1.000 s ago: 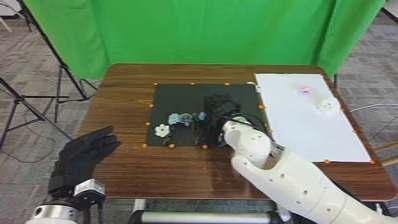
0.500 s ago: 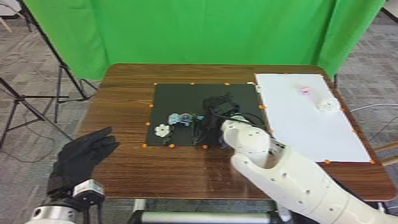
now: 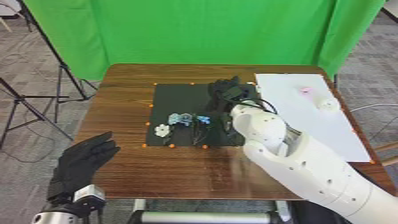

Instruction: Arrange flowers

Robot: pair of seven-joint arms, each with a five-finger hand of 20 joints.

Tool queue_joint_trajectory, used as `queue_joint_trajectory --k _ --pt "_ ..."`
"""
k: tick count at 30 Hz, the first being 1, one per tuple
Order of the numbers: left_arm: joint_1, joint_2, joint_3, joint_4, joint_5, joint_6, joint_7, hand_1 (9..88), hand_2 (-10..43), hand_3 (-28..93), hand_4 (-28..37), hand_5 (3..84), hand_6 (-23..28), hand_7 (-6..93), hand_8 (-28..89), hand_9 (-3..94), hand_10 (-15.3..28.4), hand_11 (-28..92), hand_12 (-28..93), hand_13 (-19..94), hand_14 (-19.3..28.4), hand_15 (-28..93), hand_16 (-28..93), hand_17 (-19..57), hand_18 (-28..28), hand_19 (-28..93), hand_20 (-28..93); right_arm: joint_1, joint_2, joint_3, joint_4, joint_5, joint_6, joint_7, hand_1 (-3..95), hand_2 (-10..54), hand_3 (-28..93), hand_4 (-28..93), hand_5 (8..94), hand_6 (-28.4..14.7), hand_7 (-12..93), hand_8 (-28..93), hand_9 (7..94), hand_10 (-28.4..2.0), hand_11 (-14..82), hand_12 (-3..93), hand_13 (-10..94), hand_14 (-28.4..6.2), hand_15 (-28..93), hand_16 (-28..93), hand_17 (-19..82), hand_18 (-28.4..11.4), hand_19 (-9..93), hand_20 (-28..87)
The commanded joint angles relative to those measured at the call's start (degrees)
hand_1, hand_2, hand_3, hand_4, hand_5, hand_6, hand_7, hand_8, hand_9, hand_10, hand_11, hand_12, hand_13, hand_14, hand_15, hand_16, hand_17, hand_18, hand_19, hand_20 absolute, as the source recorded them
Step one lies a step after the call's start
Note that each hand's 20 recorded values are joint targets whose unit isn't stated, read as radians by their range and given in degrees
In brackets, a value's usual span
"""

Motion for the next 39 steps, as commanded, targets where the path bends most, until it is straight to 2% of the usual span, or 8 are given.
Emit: queue_joint_trajectory --k 1,9,16,21,22,30,32,39 --pt "0.8 2.85 1.15 -0.41 -2.40 1.73 3.44 28.4 7.6 80 -15.8 51.1 16.2 15.3 -9 43.2 23.8 41 9 32 28.4 65 -15 -9.9 21.7 61 12 1.7 12.4 5.5 2.7 2.0 1.0 -1.0 28.8 -6.1 87 -27 52.0 -8.3 17 -12 50.9 -22.0 32.7 17.9 38 -20.9 77 13 9 -25.8 72 27" --pt "0.7 1.92 1.30 -0.14 -1.65 1.12 3.32 28.4 7.6 80 -15.9 51.0 16.2 15.2 -9 43.1 23.8 41 9 32 28.4 65 -15 -9.8 21.7 61 12 -2.9 19.1 13.1 7.2 0.9 -1.4 0.5 28.5 -5.8 87 -28 48.5 -7.6 17 -12 48.1 -20.9 28.1 17.3 36 -19.5 76 13 13 -23.8 77 31" --pt "-0.9 0.39 1.41 0.19 0.41 -0.31 0.98 28.3 7.4 80 -16.2 51.0 16.2 15.2 -9 43.2 23.8 41 9 32 28.4 65 -15 -9.8 21.7 61 12 -5.6 20.3 17.1 10.4 -1.0 -4.2 3.0 27.7 -5.3 87 -28 46.3 -7.6 17 -12 45.5 -20.8 24.3 17.0 36 -19.9 76 13 15 -23.0 80 35" --pt "-1.4 0.75 2.24 0.30 0.23 -0.33 1.10 28.2 7.4 80 -16.3 51.0 16.1 15.3 -9 43.1 23.8 41 9 32 28.4 65 -16 -9.8 21.7 61 12 -8.2 18.3 21.8 12.4 0.2 -5.1 3.3 27.1 -5.5 87 -28 45.0 -7.6 17 -12 44.4 -20.7 22.0 16.8 35 -19.9 76 13 15 -22.8 80 36" --pt "-1.1 1.32 2.44 0.24 -0.39 -0.03 1.88 28.3 7.4 80 -16.3 51.0 16.1 15.2 -9 43.1 23.7 41 9 32 28.4 65 -16 -9.8 21.7 61 12 -7.8 17.1 22.1 13.4 -0.3 -5.5 3.5 27.2 -5.5 87 -28 45.0 -7.7 17 -12 44.2 -20.6 21.7 16.8 36 -19.6 76 13 16 -22.3 81 37" --pt "-2.3 -0.30 2.59 0.46 0.91 -0.99 0.23 28.3 7.5 80 -16.4 51.0 16.2 15.1 -9 43.1 23.8 41 9 32 28.4 65 -16 -9.9 21.7 61 12 -8.8 14.6 23.1 15.8 -1.9 -8.5 3.8 27.2 -5.4 87 -28 44.6 -7.6 16 -12 43.6 -20.1 20.8 16.9 37 -19.0 76 13 18 -21.6 83 39" --pt "-2.4 0.21 2.66 0.52 0.46 -0.99 0.50 28.3 7.5 80 -16.3 51.0 16.2 15.1 -9 43.1 23.8 41 8 32 28.4 65 -16 -9.9 21.8 61 12 -10.0 14.0 24.5 15.8 -1.3 -9.0 4.5 27.1 -5.4 87 -28 44.4 -7.6 17 -12 43.5 -20.1 20.5 16.8 37 -19.0 76 13 18 -21.6 83 39" --pt "-1.5 -1.29 0.27 0.17 1.80 -1.71 -0.97 28.2 7.5 80 -16.3 51.0 16.2 15.2 -9 43.1 23.8 41 9 32 28.4 65 -16 -9.9 21.8 61 12 -11.6 13.8 25.5 16.5 -1.5 -11.0 6.6 27.2 -5.4 87 -28 44.6 -7.7 17 -12 43.7 -20.1 20.1 16.7 37 -19.1 76 13 18 -21.8 83 40"
